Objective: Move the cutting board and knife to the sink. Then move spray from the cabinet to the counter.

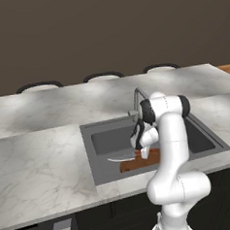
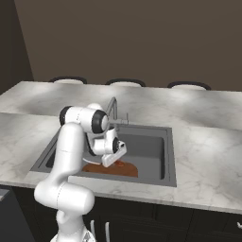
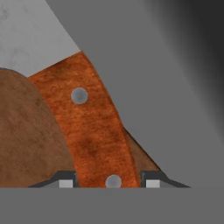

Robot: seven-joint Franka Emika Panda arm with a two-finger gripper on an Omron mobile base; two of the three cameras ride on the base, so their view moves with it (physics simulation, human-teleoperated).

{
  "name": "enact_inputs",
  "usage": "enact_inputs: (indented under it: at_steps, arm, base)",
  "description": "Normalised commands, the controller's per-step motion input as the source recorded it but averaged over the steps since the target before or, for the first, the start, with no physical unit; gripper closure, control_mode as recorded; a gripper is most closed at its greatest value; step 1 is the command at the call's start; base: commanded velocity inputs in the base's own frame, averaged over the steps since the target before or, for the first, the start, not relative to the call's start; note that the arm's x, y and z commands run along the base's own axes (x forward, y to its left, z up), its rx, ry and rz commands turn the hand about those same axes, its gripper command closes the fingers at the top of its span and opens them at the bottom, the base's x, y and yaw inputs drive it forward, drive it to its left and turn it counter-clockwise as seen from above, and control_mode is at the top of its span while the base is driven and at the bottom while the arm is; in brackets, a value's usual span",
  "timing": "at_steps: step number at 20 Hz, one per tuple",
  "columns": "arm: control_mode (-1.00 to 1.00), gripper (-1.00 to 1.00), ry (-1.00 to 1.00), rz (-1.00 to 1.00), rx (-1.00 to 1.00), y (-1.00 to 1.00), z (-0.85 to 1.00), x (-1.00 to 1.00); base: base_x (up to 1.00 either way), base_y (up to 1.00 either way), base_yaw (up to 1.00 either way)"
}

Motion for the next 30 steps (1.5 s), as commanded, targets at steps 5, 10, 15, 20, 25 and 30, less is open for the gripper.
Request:
enact_inputs:
  at_steps: [5,10,15,20,25,30]
  arm:
    - [-1.00,1.00,0.06,0.00,0.01,0.00,-0.35,0.07]
    - [-1.00,1.00,0.04,0.00,0.01,0.00,-0.34,0.02]
    - [-1.00,1.00,0.02,0.00,0.00,0.00,-0.32,-0.04]
    - [-1.00,1.00,0.02,0.00,0.00,0.01,-0.25,-0.03]
    - [-1.00,-1.00,0.00,0.00,0.01,0.02,-0.05,-0.07]
    - [-1.00,-1.00,0.00,0.00,0.00,0.00,0.03,-0.16]
  base:
    - [0.00,0.00,0.00]
    - [0.00,0.00,0.00]
    - [0.00,0.00,0.00]
    - [0.00,0.00,0.00]
    - [0.00,0.00,0.00]
    - [0.00,0.00,0.00]
